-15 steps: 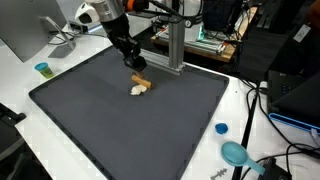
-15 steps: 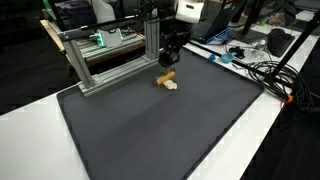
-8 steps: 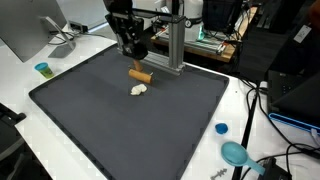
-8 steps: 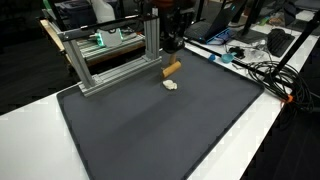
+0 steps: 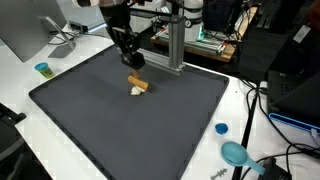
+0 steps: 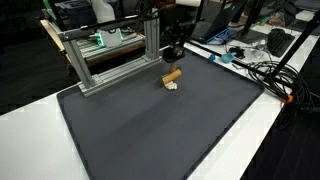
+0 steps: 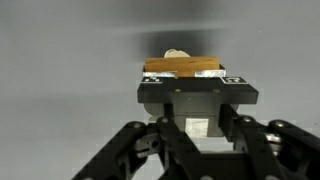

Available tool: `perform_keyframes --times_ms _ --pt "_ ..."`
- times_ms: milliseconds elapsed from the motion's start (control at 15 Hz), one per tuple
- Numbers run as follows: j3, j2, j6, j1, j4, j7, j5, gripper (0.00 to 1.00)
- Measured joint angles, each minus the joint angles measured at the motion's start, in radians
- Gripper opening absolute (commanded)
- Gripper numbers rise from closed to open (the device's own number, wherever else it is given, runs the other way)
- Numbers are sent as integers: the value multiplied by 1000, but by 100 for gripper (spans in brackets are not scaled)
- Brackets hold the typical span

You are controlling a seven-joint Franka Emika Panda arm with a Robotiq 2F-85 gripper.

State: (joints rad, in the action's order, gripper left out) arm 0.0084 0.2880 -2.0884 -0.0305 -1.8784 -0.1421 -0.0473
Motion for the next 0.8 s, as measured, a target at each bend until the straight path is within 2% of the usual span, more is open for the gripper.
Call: perform_keyframes --times_ms 800 --pt "-22 130 -121 0 94 -31 0 22"
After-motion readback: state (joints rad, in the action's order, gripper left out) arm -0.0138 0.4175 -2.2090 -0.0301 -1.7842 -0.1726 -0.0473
